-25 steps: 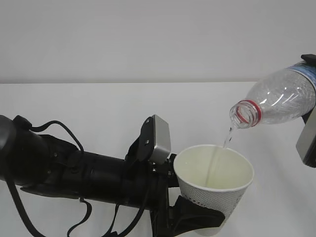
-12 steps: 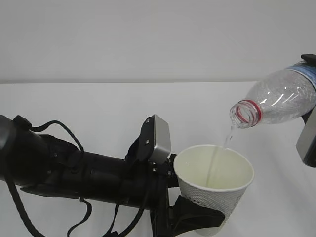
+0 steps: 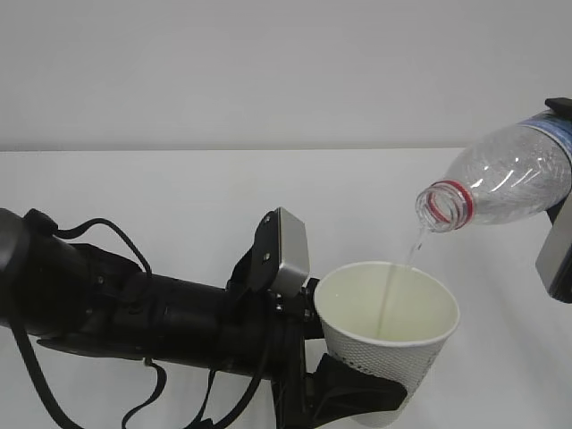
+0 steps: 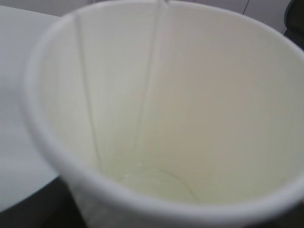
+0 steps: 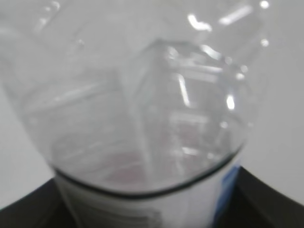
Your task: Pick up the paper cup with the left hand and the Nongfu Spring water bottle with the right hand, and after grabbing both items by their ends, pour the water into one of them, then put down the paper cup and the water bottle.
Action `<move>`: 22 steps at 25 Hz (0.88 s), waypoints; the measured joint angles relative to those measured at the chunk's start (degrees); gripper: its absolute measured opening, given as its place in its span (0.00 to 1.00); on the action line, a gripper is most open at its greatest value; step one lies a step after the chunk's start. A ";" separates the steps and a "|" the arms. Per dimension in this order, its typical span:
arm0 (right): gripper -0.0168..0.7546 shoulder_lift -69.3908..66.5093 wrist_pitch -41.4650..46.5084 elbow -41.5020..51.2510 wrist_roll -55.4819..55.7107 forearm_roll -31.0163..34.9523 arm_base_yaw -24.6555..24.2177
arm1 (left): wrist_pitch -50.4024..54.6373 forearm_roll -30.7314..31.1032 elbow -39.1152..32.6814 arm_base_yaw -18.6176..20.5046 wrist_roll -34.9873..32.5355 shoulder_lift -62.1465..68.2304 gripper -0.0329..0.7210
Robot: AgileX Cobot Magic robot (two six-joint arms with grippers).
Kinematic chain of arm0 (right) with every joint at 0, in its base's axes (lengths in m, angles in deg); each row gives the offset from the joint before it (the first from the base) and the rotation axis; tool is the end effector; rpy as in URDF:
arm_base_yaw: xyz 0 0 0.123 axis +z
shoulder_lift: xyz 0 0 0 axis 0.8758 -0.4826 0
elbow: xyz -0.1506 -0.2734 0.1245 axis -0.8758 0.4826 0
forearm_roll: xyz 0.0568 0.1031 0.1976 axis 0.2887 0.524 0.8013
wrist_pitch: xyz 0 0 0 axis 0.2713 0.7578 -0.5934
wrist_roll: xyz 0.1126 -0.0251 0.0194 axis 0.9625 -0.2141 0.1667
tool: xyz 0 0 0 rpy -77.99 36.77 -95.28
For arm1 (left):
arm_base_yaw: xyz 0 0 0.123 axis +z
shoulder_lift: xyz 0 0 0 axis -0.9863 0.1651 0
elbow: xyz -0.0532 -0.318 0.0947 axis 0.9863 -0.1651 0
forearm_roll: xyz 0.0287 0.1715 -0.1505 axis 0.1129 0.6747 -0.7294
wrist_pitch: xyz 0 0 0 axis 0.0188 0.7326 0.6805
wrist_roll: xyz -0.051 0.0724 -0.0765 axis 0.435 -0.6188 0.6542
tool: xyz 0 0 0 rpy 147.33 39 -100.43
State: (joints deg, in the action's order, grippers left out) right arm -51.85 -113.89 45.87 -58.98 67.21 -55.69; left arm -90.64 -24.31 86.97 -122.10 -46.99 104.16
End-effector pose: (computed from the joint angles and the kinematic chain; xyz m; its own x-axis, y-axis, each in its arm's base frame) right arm 0.1971 0.0394 0.2936 0.2627 -0.9618 -0.0771 -0.0901 0.0551 -0.9944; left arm 0.2152 -0.3062 0.1840 -0.1987 0.2841 -0.9380 0.9796 0.0291 -0.1987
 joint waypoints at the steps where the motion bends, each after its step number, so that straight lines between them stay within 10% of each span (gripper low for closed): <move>1: 0.67 0.00 0.00 0.00 0.00 0.00 0.00 | 0.00 0.00 0.00 0.00 0.00 0.00 0.74; 22: 0.67 0.00 0.00 -0.11 0.00 0.10 0.00 | 0.00 -0.05 0.00 0.00 0.09 0.00 0.74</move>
State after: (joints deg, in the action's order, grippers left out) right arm -51.85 -113.89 45.76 -58.98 67.31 -55.69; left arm -90.64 -24.36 86.97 -122.10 -46.90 104.16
